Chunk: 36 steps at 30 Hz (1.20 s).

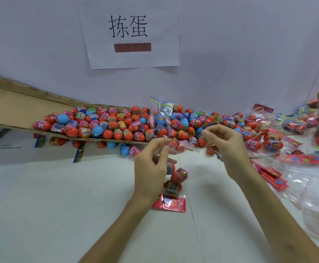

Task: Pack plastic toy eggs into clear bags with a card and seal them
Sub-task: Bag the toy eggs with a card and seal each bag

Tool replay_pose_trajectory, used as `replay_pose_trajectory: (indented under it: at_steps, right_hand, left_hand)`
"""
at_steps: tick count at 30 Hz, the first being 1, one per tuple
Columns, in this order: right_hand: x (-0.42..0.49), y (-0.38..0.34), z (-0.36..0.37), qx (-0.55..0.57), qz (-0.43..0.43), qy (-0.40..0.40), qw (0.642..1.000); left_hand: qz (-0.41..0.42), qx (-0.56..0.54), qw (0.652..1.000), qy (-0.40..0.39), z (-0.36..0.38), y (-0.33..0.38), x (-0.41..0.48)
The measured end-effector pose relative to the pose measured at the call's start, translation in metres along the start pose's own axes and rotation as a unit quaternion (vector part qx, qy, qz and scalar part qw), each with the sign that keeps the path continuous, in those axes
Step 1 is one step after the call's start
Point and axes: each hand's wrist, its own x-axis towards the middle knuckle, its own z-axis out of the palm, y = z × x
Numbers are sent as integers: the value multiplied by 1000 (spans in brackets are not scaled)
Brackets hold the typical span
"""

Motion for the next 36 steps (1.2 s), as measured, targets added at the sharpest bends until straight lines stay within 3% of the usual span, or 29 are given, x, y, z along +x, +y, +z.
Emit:
replay_pose_trajectory:
  at_steps: [3, 6, 9, 13, 26, 36]
  right_hand:
    - [4, 4, -4, -22, -7, 3, 1000]
    - [0, 3, 6, -71, -47, -54, 995]
    - [-10, 4, 21, -163, -126, -95, 974]
    - [-18, 6, 31, -209, -221, -69, 950]
    - [-5, 6, 10, -203, -149, 13, 968]
    - [6, 8, -15, -206, -59, 107, 971]
  left_hand:
    - [-30, -13, 999, 16, -5, -4, 6]
    - [-24, -3, 1000, 7, -5, -4, 6]
    - [8, 2, 1000, -9, -2, 1, 2]
    - [11, 5, 1000, -15, -1, 1, 2]
    - [-90, -32, 994, 43, -8, -6, 10]
    - [-221, -105, 953, 180, -25, -26, 24]
